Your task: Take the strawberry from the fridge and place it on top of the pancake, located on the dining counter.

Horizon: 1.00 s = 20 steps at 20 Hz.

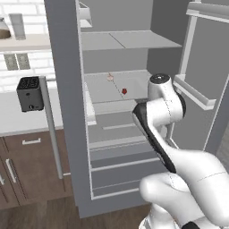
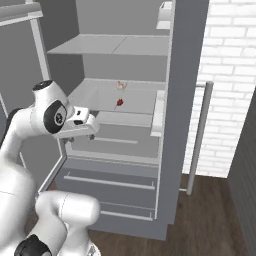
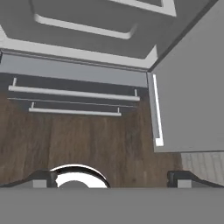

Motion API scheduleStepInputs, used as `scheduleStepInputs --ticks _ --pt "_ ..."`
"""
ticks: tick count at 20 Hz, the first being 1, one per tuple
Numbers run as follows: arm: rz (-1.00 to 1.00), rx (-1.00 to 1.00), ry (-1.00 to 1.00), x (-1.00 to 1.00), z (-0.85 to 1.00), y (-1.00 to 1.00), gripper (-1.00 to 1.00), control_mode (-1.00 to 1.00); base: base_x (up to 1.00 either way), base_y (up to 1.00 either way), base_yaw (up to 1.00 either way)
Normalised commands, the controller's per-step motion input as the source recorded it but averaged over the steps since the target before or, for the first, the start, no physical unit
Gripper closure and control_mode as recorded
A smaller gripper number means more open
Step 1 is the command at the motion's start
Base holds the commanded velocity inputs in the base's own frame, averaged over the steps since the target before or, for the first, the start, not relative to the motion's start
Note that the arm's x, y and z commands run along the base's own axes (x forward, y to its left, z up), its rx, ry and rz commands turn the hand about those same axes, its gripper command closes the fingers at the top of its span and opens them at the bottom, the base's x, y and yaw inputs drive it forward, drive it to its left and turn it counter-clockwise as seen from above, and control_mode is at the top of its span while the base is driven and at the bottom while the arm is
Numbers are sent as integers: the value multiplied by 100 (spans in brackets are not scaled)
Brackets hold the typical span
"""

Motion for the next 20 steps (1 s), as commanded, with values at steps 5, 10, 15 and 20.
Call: scheduleStepInputs --ticks 5,10,15,20 --pt "2 27 0 -51 0 -3 -100 -100 0 0 0" --pt "0 28 -3 -38 5 0 -100 -100 0 0 0" --pt "0 8 -2 -25 -1 0 -100 -100 0 0 0" --pt "-1 -3 -1 -27 -16 0 -100 -100 0 0 0"
